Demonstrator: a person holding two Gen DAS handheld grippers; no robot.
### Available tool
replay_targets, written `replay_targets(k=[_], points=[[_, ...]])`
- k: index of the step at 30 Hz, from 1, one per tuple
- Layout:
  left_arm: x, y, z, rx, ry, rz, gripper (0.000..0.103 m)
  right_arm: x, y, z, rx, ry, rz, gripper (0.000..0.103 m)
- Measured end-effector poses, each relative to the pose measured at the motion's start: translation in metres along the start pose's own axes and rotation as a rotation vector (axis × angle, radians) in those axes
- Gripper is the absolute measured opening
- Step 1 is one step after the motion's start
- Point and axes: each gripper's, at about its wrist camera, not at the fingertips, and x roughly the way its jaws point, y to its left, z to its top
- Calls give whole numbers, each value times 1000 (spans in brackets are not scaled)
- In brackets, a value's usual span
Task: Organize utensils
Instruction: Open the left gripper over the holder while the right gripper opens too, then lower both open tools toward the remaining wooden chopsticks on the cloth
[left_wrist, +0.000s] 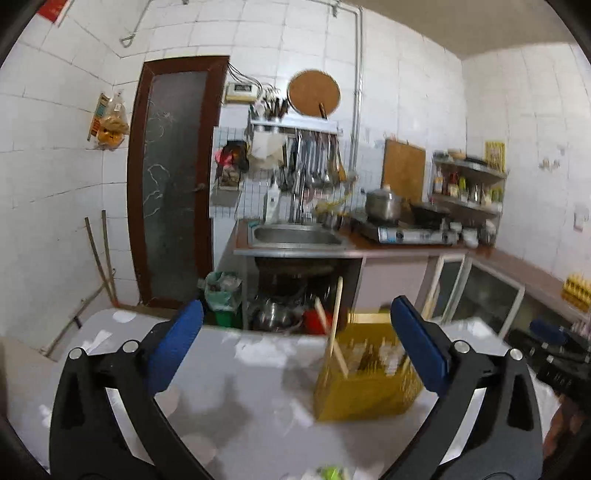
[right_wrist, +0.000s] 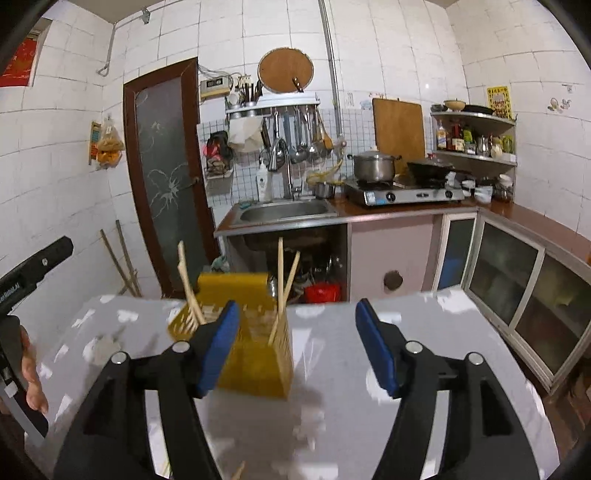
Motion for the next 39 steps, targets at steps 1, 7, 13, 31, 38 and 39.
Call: replay_targets(k=[1, 7, 13, 31, 38, 39], points=[[-8, 0, -8, 20, 21, 5, 98, -4, -1, -3, -1, 5, 1, 67], [-28, 0, -51, 37, 102, 1, 98, -19, 1, -41, -12, 59, 4, 70], [-19, 6, -101, 33, 215, 20, 98, -2, -3, -88, -11, 173, -3, 71], [39, 8, -200, 34, 512, 55, 98, 53, 18, -172, -98, 456, -2, 50], [44, 12, -207, -1, 558, 33, 98, 56, 25, -176, -112, 492, -10, 31], [43, 12, -207, -4, 561, 29, 98, 56, 26, -177, -117, 492, -14, 26]])
